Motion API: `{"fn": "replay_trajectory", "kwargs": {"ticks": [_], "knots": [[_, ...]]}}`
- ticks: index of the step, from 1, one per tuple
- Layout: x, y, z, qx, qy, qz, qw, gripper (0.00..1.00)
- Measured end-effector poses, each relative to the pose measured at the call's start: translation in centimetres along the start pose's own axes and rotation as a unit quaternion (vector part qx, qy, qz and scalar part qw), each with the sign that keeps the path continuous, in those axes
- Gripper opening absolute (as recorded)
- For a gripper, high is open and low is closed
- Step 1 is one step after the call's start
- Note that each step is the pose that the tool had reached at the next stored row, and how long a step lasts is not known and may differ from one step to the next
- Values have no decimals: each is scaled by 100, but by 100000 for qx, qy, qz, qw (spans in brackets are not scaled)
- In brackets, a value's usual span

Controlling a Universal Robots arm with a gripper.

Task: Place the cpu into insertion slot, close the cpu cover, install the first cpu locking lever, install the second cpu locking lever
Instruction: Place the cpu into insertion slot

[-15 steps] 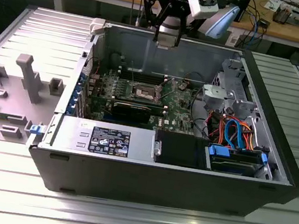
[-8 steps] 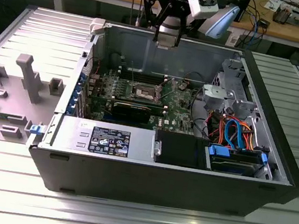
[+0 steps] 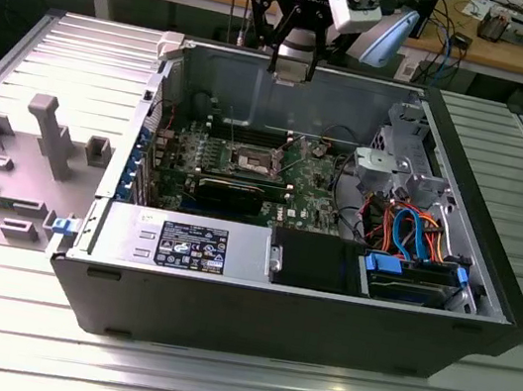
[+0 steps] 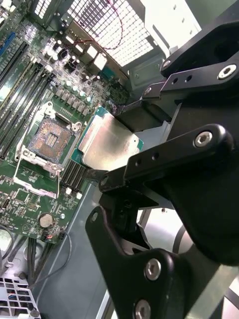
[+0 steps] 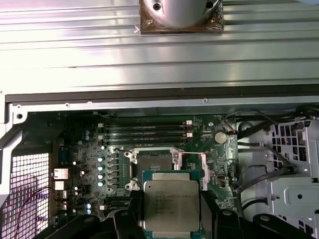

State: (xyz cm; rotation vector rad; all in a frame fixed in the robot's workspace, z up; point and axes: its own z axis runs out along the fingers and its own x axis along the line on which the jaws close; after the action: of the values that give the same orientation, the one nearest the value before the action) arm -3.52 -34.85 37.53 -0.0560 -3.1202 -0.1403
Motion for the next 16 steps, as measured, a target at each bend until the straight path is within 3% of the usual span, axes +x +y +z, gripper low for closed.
{"fn": "replay_trajectory", "kwargs": {"ticks": [16], "knots": [[1, 0, 0, -54, -256, 2879, 99958, 54]]}}
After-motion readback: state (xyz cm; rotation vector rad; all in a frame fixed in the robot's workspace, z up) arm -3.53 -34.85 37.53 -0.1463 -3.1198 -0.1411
